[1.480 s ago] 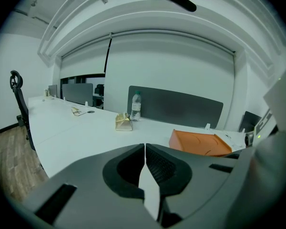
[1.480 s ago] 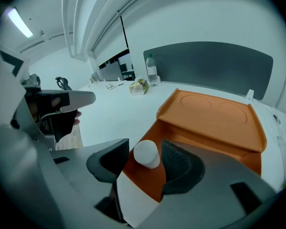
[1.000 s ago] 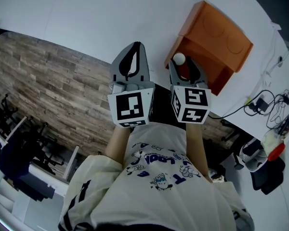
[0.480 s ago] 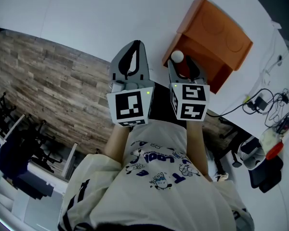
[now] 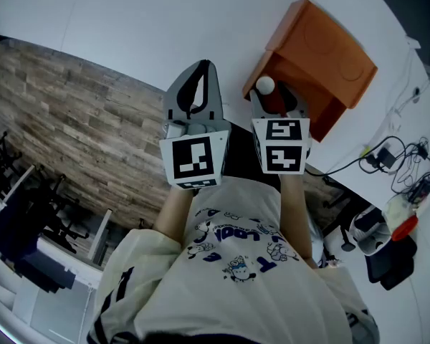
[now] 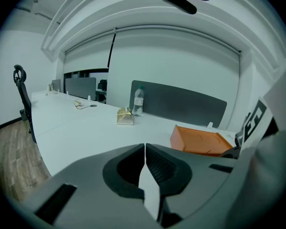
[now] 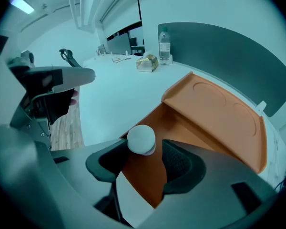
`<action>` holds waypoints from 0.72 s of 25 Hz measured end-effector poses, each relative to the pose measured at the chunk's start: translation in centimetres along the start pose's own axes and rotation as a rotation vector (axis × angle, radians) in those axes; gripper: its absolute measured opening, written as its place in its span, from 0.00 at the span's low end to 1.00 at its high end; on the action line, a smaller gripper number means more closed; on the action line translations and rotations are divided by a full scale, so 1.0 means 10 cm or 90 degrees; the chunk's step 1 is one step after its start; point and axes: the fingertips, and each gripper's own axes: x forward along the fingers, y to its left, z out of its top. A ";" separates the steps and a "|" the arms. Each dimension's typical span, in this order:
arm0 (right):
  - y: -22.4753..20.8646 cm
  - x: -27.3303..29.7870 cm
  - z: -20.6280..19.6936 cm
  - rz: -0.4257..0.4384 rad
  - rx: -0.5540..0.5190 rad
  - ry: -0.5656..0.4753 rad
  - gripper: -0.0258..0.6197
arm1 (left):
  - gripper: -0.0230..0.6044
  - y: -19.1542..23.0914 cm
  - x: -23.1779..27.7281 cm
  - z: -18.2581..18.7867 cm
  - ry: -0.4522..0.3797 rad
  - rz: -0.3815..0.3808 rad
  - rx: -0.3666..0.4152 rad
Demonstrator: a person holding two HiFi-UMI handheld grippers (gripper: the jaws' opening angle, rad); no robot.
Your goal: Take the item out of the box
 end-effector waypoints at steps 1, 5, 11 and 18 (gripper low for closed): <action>0.00 0.00 0.00 0.001 -0.008 0.004 0.38 | 0.07 0.00 0.00 0.01 -0.001 0.001 -0.001; 0.00 0.02 0.01 0.002 -0.053 0.022 0.38 | 0.07 0.01 0.02 0.01 0.000 0.005 -0.005; 0.01 0.05 0.02 0.018 -0.108 0.041 0.38 | 0.07 0.02 0.04 0.02 0.000 0.010 -0.015; 0.03 0.12 0.08 0.045 -0.162 0.037 0.38 | 0.07 0.03 0.08 0.03 0.000 0.018 -0.023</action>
